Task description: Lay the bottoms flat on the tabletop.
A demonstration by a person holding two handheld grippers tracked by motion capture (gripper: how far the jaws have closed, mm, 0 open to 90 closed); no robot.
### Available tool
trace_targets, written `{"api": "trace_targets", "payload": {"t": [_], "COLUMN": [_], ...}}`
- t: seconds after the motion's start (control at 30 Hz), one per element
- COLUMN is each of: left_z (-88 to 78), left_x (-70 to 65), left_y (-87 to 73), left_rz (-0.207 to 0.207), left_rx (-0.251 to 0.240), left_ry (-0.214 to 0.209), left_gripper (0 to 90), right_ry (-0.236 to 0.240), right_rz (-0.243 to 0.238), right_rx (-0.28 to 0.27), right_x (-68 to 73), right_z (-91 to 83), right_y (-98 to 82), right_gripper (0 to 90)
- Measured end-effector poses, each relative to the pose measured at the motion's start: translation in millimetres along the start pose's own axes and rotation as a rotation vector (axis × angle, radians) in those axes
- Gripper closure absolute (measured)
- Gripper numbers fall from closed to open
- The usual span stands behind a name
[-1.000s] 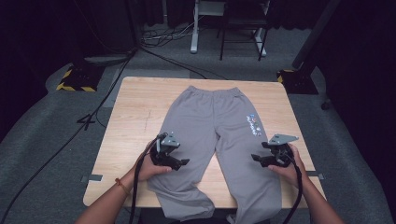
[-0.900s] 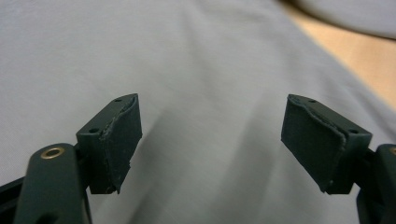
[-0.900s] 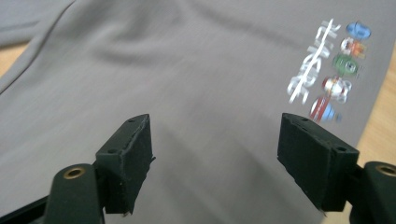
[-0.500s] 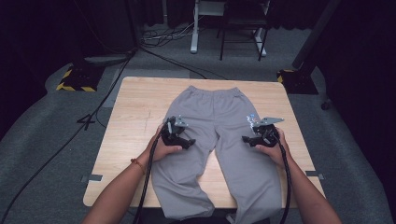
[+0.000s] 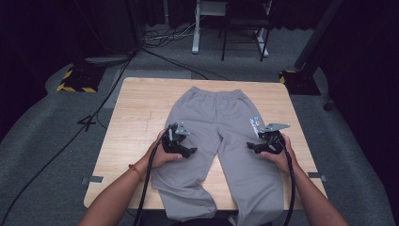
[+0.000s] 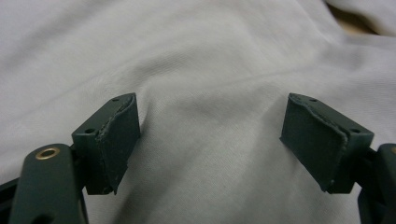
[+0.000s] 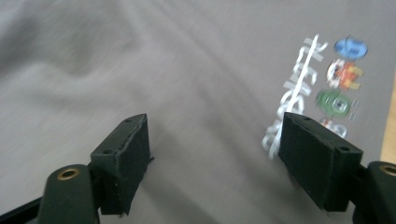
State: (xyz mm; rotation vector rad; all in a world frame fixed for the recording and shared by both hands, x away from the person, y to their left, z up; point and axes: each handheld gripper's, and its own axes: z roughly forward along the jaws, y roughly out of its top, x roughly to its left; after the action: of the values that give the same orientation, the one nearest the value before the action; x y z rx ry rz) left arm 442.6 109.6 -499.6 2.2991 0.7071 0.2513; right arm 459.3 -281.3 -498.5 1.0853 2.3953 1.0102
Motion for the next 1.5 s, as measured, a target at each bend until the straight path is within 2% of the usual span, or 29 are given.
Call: {"api": "trace_targets", "payload": {"t": [0.1, 0.2, 0.27, 0.4, 0.53, 0.63, 0.8, 0.9, 0.97, 1.0, 1.07, 1.13, 1.27, 1.3, 1.4, 1.5], "left_z": [-10.5, -19.8, -26.5, -37.0, -46.4, -53.1, -63.9, -69.5, -72.3, -72.9, -75.2, -77.6, -80.2, -80.2, -80.1, -80.7], "left_x": [-14.8, -27.1, -34.1, -48.3, -60.5, -67.7, -78.6, -84.9, -87.2, -87.8, -84.9, -78.6, -59.7, -55.0, -41.6, -28.5], "left_y": [-6.6, -17.0, -24.0, -40.4, -53.3, -58.7, -72.3, -75.7, -75.3, -74.6, -70.5, -65.7, -49.7, -45.7, -35.4, -28.0], "left_rz": [0.048, 0.062, 0.064, 0.069, 0.067, 0.077, 0.083, 0.085, 0.102, 0.106, 0.116, 0.113, 0.082, 0.075, 0.095, 0.103], "left_rx": [0.039, 0.040, 0.045, 0.012, -0.004, 0.011, 0.000, 0.020, 0.032, 0.033, 0.028, 0.001, -0.041, -0.037, -0.030, -0.021], "left_ry": [-0.036, -0.052, -0.062, -0.061, -0.060, -0.064, -0.070, -0.077, -0.066, -0.060, -0.054, -0.046, -0.028, -0.012, 0.018, 0.077], "left_gripper": [20.5, 20.5, 20.1, 19.9, 19.9, 20.1, 20.0, 20.0, 21.8, 22.9, 21.9, 22.0, 20.7, 20.7, 19.1, 19.4], "right_ry": [0.001, 0.007, 0.031, 0.046, 0.075, 0.069, 0.054, 0.041, 0.025, 0.019, 0.035, 0.027, -0.014, -0.022, -0.055, -0.080], "right_rz": [-0.020, -0.045, -0.059, -0.090, -0.090, -0.091, -0.068, -0.070, -0.087, -0.100, -0.102, -0.097, -0.160, -0.174, -0.216, -0.223], "right_rx": [0.029, 0.037, 0.047, 0.048, 0.041, 0.031, 0.017, 0.026, 0.036, 0.036, 0.018, 0.005, -0.001, -0.008, -0.022, -0.031], "right_x": [8.8, 16.8, 21.8, 31.9, 39.2, 42.7, 44.8, 45.5, 47.0, 47.2, 47.0, 45.3, 43.1, 42.4, 38.9, 32.2], "right_z": [-10.4, -21.2, -29.5, -46.3, -62.9, -75.0, -92.3, -99.5, -102.5, -103.2, -105.5, -107.0, -108.2, -108.2, -107.3, -104.7], "right_y": [-5.8, -15.1, -22.5, -38.3, -56.3, -69.2, -87.8, -93.2, -93.4, -92.5, -88.7, -82.0, -56.3, -49.3, -30.1, -16.4], "right_gripper": [25.1, 24.6, 24.7, 24.3, 24.0, 23.9, 23.8, 23.8, 24.2, 25.6, 25.8, 25.9, 25.6, 25.6, 25.1, 25.1]}}
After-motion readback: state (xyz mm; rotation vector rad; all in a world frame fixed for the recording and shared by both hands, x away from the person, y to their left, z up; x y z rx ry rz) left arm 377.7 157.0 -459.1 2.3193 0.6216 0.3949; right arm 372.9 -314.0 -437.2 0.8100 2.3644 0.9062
